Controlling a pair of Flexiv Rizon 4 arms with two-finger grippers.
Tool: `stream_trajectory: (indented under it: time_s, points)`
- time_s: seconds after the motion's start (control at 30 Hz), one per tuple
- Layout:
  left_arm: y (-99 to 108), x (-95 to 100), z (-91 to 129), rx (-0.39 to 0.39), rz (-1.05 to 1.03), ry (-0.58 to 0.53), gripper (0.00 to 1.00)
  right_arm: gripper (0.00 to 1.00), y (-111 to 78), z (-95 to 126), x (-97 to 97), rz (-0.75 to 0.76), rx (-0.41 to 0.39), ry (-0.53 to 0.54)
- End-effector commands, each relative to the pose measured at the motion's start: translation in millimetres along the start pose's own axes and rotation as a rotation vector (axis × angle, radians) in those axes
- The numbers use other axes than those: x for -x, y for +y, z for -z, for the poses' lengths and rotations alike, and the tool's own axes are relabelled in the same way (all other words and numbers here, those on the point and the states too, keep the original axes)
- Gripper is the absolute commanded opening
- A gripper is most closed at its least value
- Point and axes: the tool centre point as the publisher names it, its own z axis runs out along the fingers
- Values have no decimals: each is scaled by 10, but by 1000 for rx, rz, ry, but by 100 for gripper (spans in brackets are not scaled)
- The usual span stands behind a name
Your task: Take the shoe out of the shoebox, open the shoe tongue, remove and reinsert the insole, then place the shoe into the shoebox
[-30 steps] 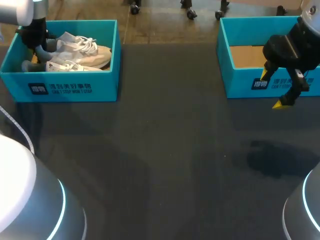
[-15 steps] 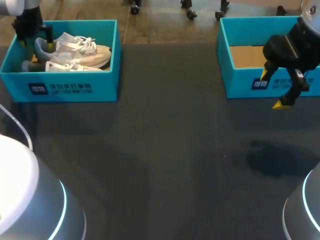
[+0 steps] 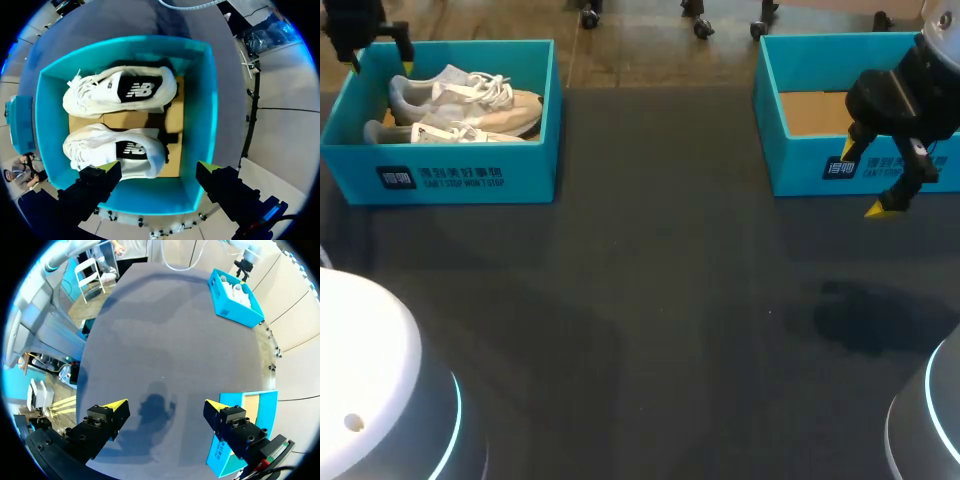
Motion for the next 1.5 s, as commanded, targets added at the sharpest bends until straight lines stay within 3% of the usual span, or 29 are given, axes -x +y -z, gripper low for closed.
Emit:
stream_trajectory:
  time_s: [0.03,0.43,0.5,0.53,0.87,0.93,1.1,1.2,1.33,1.4,1.47,1.5]
  points:
    - [-94,-2,132,9,-1,5,100,100,6,-7,13,0,-2,2]
    - [-94,-2,132,9,-1,5,100,100,6,-7,13,0,-2,2]
    - [-163,-11,108,31,9,13,100,100,6,-7,13,0,-2,2]
    - [-313,-34,68,45,6,19,100,100,6,-7,13,0,-2,2]
    - [-769,-94,63,-25,-48,-33,100,100,6,-7,13,0,-2,2]
    - [-833,-68,82,-7,-54,-25,100,100,6,-7,13,0,-2,2]
    - [-1004,-82,54,-24,-65,-30,93,100,6,-7,13,0,-2,2]
    - [-1062,-109,5,-70,-87,-38,81,100,6,-7,13,0,-2,2]
    - [-1135,-133,-29,-62,-97,-31,65,100,6,-7,13,0,-2,2]
    - [-1164,-160,-43,-42,-102,-23,64,100,6,-7,13,0,-2,2]
    - [-1157,-183,-59,-37,-113,-43,52,100,6,-7,13,0,-2,2]
    - [-1148,-191,-77,-34,-116,-40,51,100,6,-7,13,0,-2,2]
